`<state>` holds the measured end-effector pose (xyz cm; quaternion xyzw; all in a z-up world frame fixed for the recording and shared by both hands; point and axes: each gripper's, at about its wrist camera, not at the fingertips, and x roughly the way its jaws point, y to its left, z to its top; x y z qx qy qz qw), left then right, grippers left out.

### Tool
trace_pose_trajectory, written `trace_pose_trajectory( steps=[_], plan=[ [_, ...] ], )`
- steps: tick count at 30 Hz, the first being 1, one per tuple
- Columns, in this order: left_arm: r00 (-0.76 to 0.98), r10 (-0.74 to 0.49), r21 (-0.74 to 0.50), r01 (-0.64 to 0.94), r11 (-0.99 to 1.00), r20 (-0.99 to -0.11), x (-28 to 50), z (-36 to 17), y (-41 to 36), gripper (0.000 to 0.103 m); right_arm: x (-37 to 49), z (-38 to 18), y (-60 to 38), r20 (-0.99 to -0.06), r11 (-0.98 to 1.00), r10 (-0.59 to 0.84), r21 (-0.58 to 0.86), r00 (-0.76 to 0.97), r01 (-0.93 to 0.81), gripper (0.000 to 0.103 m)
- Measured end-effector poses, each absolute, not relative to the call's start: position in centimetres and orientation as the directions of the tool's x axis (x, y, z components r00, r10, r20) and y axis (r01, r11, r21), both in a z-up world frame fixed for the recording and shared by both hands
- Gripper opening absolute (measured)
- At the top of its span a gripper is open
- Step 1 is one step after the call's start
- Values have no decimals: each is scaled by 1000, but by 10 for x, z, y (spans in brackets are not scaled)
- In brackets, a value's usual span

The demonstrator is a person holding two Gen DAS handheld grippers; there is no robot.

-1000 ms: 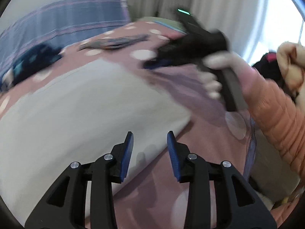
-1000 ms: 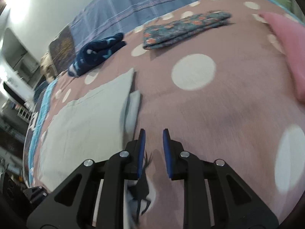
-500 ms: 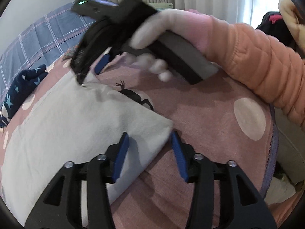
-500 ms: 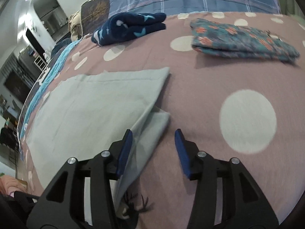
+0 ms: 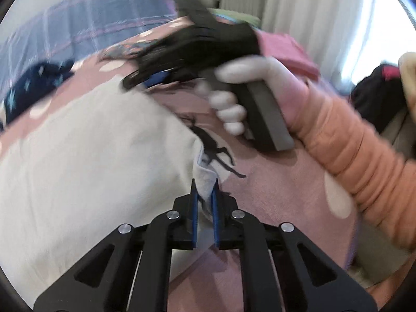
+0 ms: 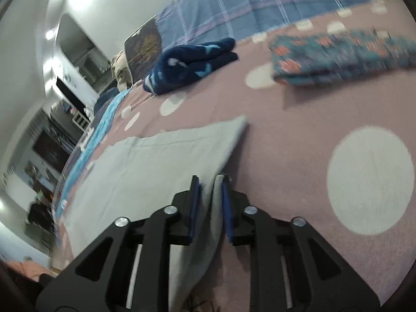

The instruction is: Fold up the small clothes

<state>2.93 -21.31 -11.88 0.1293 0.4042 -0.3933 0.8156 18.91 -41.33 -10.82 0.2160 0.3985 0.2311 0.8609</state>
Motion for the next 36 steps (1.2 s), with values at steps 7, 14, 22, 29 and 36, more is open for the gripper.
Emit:
trace_pose_trajectory(
  steps=[7,14,22,29,36],
  plan=[
    [335,-564,-238,661,712,-755,44,-125,-182,8,183,-106,-433,-592,799,569,562,570,-213,28],
    [339,-561,-225,670,707,-755,44,-127,-184,8,173,-107,-410,-688,859,512,420,515,-293,37],
    [332,-573,-234,676,699,-749,45,-127,-182,8,193,-109,-396,-710,897,441,376,549,-235,3],
    [284,-628,-253,738,625,-725,40,-128,-192,5,195,-99,-412,-612,862,473,470,634,-191,1],
    [239,-637,-262,766,587,-733,38,-135,-210,5,205,-114,-411,-663,885,432,444,612,-143,2]
  ],
)
